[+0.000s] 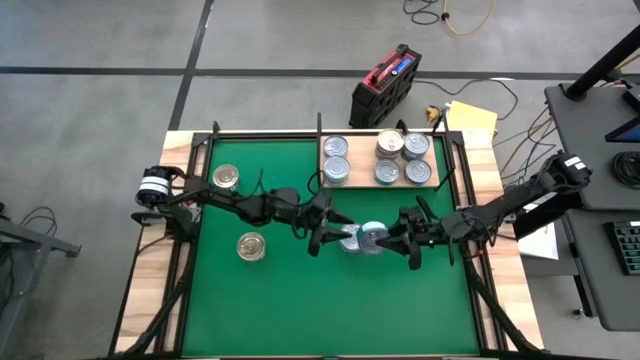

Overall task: Stack canned seafood by type on shelf
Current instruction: Stack the green/blue tuna can on top of the green/blue tuna can on the shelf

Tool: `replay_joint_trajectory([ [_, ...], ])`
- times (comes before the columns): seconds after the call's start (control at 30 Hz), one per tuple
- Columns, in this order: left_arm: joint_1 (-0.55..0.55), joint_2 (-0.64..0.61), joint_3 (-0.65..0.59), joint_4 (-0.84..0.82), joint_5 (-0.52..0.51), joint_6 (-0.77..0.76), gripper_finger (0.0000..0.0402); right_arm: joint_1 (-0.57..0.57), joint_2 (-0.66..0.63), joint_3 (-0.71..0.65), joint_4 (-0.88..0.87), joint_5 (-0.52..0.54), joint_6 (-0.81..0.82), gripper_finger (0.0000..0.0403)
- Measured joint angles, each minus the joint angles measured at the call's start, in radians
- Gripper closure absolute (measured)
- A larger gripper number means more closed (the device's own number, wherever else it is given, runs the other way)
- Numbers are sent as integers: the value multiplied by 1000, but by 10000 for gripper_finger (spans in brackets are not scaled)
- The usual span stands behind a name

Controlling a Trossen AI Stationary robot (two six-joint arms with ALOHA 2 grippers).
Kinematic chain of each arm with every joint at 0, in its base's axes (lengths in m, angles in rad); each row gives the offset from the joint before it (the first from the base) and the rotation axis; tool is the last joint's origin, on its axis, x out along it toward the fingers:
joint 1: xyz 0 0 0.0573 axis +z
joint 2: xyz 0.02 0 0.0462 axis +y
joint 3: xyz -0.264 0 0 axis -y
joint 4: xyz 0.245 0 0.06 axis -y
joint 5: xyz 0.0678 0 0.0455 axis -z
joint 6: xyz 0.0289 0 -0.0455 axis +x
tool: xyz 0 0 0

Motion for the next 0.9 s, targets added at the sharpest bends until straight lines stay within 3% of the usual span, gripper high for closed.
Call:
replay_joint_trajectory([
  [0.43,13,29,32,0,77,-38,192,-22,-1,49,-106,75,-60,279],
  [0.9,14,45,54,0,-66,6,192,-40,2,58,-103,109,-98,279],
])
